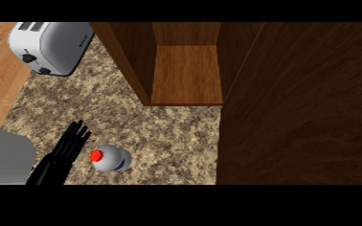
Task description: Pick up the bottled water, place it into the cabinet and close the cabinet
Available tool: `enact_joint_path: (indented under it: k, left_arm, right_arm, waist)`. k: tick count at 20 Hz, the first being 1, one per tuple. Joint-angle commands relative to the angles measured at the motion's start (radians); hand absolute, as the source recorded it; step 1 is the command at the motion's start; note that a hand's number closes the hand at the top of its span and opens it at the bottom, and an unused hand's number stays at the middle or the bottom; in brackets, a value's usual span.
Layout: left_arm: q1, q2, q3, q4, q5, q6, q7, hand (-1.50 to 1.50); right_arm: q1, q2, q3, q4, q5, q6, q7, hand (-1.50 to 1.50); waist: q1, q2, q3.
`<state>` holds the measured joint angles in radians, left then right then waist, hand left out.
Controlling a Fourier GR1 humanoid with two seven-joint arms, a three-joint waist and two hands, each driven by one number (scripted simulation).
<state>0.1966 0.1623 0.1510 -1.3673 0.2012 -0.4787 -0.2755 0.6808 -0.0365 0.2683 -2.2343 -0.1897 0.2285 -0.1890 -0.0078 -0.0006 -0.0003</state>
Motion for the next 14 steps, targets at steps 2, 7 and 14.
enact_joint_path:
  k: [2,7,14]
  left_arm:
    - [-0.103,-0.006,0.021,0.191,-0.002,-0.018,-0.043,-1.50]
    - [-0.166,-0.034,0.016,0.343,-0.034,-0.011,-0.103,-1.50]
    - [-0.287,0.008,0.025,0.649,-0.125,-0.055,-0.342,-1.50]
  right_arm:
    - [0.012,-0.018,-0.010,-0.012,-0.012,-0.004,-0.003,-1.50]
    - [0.007,-0.066,-0.100,0.028,-0.102,0.049,-0.031,-1.50]
    - [0.013,-0.033,0.009,-0.036,-0.001,-0.006,0.012,-1.50]
  waist:
    - [0.000,0.000,0.000]
    - [-0.002,0.000,0.000]
    - [-0.003,0.001,-0.001]
